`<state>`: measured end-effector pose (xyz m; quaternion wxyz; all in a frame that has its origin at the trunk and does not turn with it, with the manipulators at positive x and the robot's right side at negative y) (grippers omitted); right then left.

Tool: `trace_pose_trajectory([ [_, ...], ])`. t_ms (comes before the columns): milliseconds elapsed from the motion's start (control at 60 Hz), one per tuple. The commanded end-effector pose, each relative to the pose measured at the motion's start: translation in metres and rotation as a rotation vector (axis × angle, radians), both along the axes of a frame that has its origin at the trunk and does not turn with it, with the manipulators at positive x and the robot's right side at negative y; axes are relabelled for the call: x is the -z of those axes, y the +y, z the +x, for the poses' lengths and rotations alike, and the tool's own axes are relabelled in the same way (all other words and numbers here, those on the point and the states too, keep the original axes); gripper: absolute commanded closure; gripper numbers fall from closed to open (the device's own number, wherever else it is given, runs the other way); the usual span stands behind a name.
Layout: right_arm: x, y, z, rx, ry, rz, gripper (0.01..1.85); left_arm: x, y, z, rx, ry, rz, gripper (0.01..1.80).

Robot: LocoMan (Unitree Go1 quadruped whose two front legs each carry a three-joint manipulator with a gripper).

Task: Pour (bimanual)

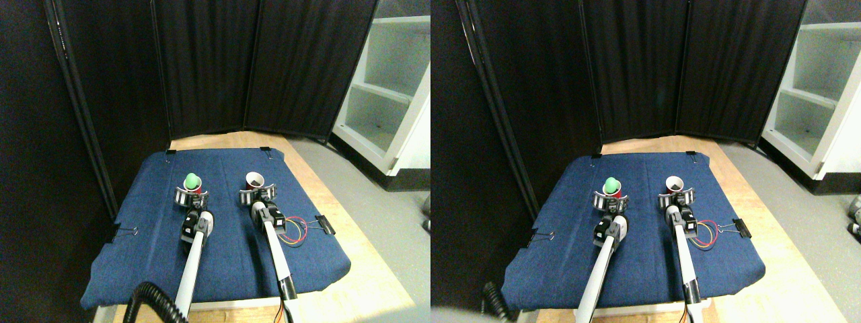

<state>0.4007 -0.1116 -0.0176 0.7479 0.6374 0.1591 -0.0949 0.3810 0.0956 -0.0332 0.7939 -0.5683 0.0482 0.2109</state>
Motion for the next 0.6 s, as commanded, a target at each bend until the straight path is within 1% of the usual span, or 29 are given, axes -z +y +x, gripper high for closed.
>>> trace_pose_trajectory([
  [17,-0.014,0.003,0.001,-0.015,-0.047,0.008,0.22,0.008,-0.003,-0.006,0.049,0.051,0.032,0.67],
  [100,-0.018,0.005,-0.001,-0.017,-0.052,0.009,0.14,0.003,-0.004,-0.009,0.069,0.031,-0.009,0.64],
  [167,-0.024,0.006,-0.004,-0.035,-0.058,0.020,0.22,-0.002,-0.004,-0.013,0.091,0.018,-0.030,0.56],
  [250,-0.030,0.006,-0.008,-0.065,-0.076,0.015,0.25,-0.008,-0.005,-0.018,0.100,0.011,-0.034,0.53],
  [283,-0.032,0.006,-0.011,-0.063,-0.085,0.019,0.29,-0.011,-0.005,-0.020,0.105,0.008,-0.039,0.54],
  [367,-0.039,0.006,-0.016,-0.060,-0.101,0.034,0.29,-0.016,-0.006,-0.025,0.117,0.002,-0.039,0.51],
  [450,-0.044,0.003,-0.020,-0.069,-0.098,0.067,0.20,-0.022,-0.006,-0.030,0.162,0.005,-0.025,0.52],
  [533,-0.047,0.002,-0.024,-0.069,-0.103,0.093,0.25,-0.027,-0.006,-0.034,0.172,-0.011,-0.040,0.49],
  [600,-0.049,0.001,-0.025,-0.081,-0.120,0.058,0.26,-0.034,-0.006,-0.037,0.184,-0.021,-0.049,0.44],
])
